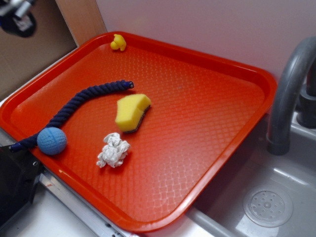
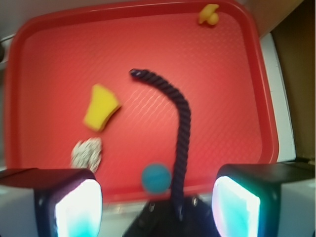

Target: Grab the blue rope.

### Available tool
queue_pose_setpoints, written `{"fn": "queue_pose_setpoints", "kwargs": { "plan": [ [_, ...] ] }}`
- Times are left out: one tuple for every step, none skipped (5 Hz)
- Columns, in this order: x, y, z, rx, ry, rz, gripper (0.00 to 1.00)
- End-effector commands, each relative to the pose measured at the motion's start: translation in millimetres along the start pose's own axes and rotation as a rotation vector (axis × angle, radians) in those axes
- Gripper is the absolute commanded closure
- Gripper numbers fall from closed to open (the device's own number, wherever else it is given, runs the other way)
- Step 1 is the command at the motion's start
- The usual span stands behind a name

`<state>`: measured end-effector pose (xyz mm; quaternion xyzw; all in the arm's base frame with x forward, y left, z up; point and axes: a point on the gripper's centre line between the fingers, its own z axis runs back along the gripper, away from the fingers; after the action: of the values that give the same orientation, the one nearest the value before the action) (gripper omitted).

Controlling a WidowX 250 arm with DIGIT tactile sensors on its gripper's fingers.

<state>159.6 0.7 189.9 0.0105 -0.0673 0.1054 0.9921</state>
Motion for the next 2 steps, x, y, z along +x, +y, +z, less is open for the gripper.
{"fn": "queue_pose_setpoints", "kwargs": {
  "plan": [
    [13.6, 17.3, -51.9, 0.067, -0.032, -0.013, 0.00],
    [10.0, 11.3, -84.4, 0.046, 0.003, -0.081, 0.00]
  ]
}}
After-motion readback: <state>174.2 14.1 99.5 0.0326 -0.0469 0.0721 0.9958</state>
